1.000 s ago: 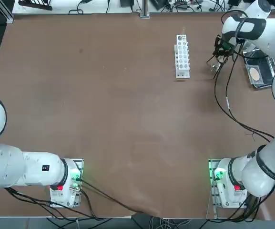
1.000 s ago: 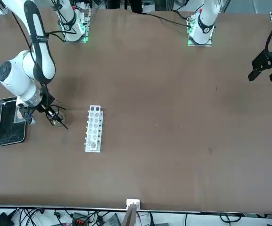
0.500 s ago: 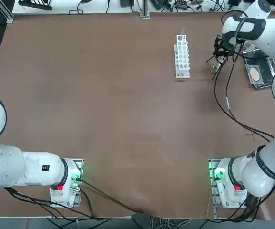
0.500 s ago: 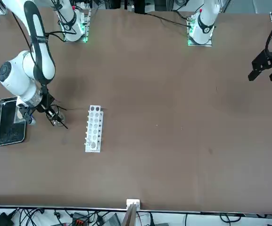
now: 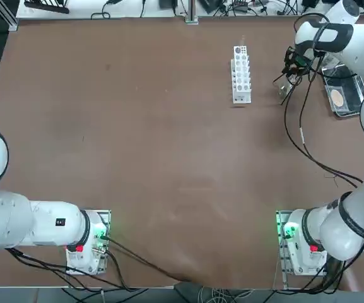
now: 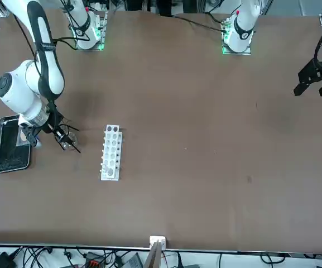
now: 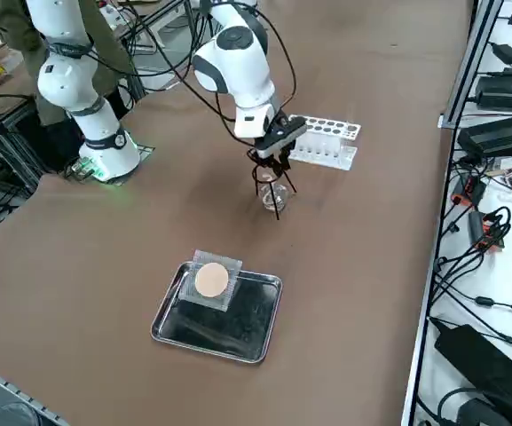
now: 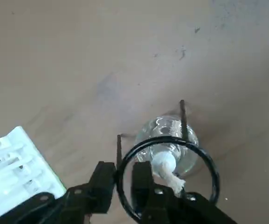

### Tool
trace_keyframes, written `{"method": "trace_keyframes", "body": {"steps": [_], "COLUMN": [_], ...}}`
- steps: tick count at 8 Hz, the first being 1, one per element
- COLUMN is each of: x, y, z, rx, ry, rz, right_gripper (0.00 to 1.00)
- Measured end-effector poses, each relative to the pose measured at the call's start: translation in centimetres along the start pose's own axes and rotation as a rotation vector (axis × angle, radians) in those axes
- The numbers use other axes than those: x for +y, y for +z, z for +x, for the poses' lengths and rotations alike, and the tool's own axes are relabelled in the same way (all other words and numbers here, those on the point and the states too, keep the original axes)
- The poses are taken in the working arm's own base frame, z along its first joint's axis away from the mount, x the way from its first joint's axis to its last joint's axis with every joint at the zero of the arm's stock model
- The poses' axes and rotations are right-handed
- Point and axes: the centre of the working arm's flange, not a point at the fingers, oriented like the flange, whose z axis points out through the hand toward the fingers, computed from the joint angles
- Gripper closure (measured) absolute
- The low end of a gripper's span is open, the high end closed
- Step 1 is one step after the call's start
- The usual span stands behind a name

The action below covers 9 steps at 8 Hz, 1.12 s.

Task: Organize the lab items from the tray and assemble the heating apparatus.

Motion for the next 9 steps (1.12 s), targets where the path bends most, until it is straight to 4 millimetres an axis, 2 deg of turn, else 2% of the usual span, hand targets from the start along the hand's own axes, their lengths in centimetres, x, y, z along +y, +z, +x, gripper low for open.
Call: {"method": "trace_keyframes", "body": {"steps": [2,3,4,6,8,9], "x": [0.0,-0.1,-0.4,-1.4,-3.2,-3.3], "y": [-0.1,-0.2,-0.5,-1.6,-4.1,-5.5], "z": [0.1,0.1,0.3,0.7,1.8,2.6], "rx": [0.001,0.004,0.010,0.002,-0.036,-0.045], "ry": [0.001,-0.001,-0.004,-0.002,0.032,0.031], "rz": [0.001,0.003,0.009,0.022,0.038,0.034], "right_gripper": [0.35,0.15,0.04,0.04,0.04,0.04]}}
